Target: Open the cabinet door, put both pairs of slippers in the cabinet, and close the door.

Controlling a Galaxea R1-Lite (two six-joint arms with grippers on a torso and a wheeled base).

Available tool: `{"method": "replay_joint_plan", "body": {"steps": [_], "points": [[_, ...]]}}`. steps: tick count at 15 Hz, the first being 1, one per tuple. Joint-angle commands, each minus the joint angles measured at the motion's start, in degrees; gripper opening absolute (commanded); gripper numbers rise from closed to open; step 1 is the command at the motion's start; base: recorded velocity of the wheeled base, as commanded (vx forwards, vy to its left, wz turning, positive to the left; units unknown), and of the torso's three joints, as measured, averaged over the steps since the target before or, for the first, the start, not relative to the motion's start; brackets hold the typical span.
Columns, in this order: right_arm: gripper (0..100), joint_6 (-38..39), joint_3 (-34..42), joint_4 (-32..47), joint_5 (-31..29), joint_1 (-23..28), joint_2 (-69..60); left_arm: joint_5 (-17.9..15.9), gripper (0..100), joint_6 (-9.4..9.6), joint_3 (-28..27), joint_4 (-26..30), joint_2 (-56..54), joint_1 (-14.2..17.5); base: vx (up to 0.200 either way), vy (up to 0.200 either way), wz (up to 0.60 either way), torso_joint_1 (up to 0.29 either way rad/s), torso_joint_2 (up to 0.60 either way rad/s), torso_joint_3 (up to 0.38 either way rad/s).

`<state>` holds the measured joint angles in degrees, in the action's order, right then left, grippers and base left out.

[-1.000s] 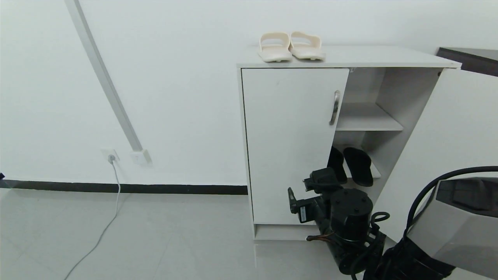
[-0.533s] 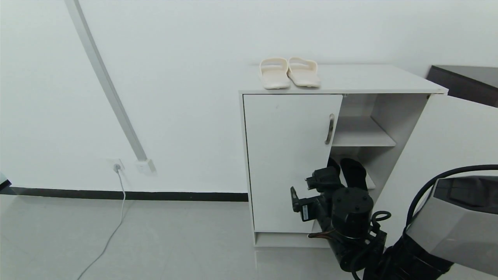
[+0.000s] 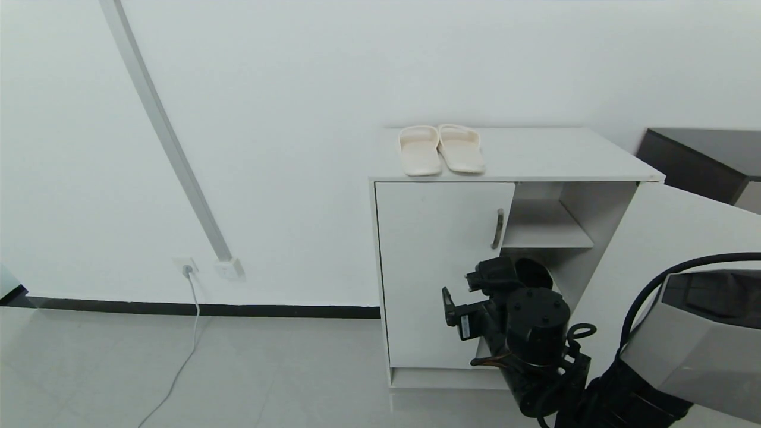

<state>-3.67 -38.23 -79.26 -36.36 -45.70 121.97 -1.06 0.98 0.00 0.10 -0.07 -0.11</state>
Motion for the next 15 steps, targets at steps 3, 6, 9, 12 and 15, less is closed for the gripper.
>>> {"method": "replay_joint_plan", "body": {"steps": [3, 6, 9, 12, 15], "points": [[100, 0.0, 0.1, 0.0, 0.0, 0.0, 0.0, 0.0, 0, -0.01, 0.0, 0.0, 0.1, 0.0, 0.000, 0.000, 0.00, 0.207, -0.52, -0.307], [100, 0.0, 0.2, 0.0, 0.0, 0.0, 0.0, 0.0, 0, -0.01, 0.0, 0.0, 0.1, 0.0, 0.000, 0.000, 0.00, 0.229, -0.55, -0.321], [100, 0.0, 0.3, 0.0, 0.0, 0.0, 0.0, 0.0, 0, -0.01, 0.0, 0.0, 0.1, 0.0, 0.000, 0.000, 0.00, 0.250, -0.57, -0.325], [100, 0.2, 0.5, -0.8, 0.1, 0.1, 0.1, 0.0, 0, -0.01, 0.0, 0.0, 0.1, 0.0, 0.000, 0.000, 0.00, 0.269, -0.60, -0.338], [100, 0.0, 0.5, -1.2, 1.8, 0.6, 0.1, 0.0, 0, 0.08, 0.0, 0.0, 0.1, 0.0, 0.000, 0.000, 0.00, 0.207, -0.45, -0.245]]}}
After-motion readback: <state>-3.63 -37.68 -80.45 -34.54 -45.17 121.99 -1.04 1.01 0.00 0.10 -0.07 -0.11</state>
